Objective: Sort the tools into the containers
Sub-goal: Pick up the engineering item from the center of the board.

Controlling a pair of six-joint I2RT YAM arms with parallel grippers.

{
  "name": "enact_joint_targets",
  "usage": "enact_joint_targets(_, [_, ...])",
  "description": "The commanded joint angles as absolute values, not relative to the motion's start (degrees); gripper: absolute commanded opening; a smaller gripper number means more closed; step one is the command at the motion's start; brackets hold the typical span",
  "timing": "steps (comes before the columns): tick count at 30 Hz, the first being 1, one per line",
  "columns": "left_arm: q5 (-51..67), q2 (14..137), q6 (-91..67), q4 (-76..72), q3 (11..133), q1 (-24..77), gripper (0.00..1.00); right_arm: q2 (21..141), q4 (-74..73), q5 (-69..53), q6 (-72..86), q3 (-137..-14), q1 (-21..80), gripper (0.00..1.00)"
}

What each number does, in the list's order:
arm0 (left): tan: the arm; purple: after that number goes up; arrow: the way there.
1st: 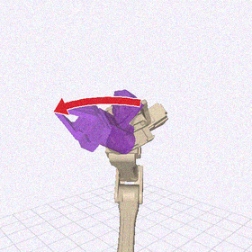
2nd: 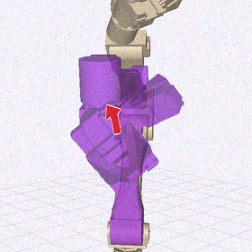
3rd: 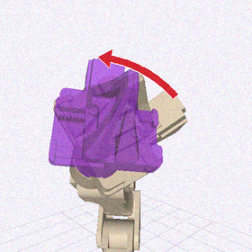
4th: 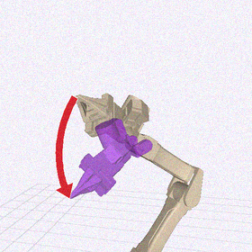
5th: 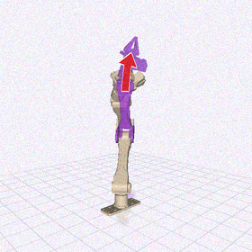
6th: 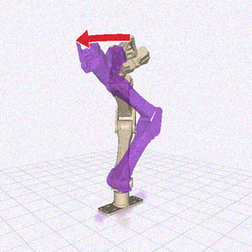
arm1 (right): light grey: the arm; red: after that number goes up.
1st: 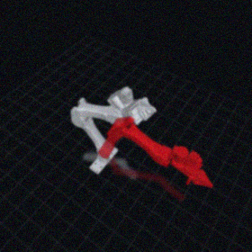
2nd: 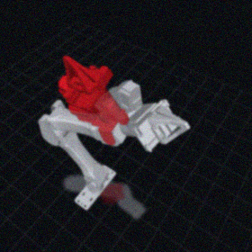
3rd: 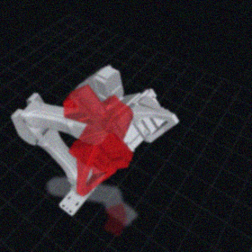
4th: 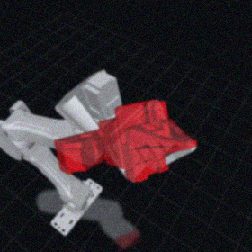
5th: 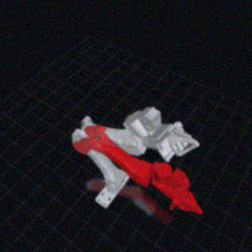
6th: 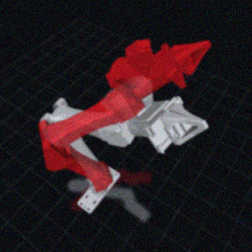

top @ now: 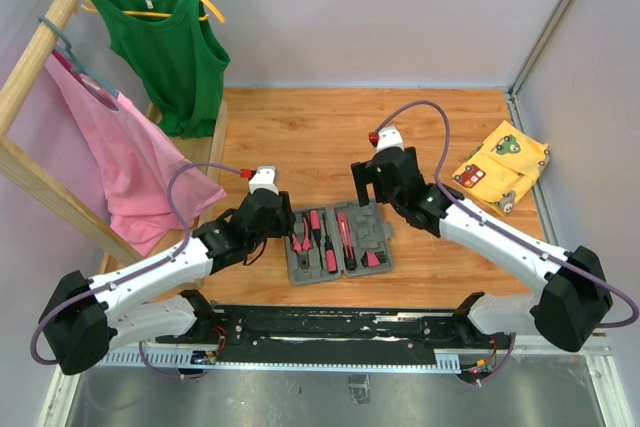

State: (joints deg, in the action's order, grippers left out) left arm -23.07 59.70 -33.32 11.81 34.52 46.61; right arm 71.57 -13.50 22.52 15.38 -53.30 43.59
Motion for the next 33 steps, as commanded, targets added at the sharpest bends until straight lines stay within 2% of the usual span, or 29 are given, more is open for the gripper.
enact_joint_targets(1, [-25.5,57.4,-32.4,11.5,33.1,46.3,0.50,74.9,-13.5,21.7,12.0,-57.8,41.0,0.99])
enact_joint_targets(6, [-25.0,56.2,-31.9,12.2,32.3,46.3,0.50,78.7,-14.3,12.5,13.5,-61.4,36.1,0.99])
enact_joint_targets(14, [-24.6,55.3,-32.3,13.9,31.3,46.3,0.51,87.9,-15.9,8.9,13.7,-70.5,31.7,0.99])
enact_joint_targets(21, [-25.3,53.7,-33.1,15.2,30.7,46.3,0.60,94.8,-15.8,8.5,15.6,-75.8,30.0,0.99])
enact_joint_targets(24, [-25.6,53.1,-33.3,15.6,30.5,46.3,0.69,97.3,-15.6,8.2,16.4,-77.5,29.1,0.99])
enact_joint_targets(33, [-25.6,51.8,-33.6,16.5,30.3,46.3,0.77,106.5,-19.2,6.6,15.3,-85.8,27.7,1.00])
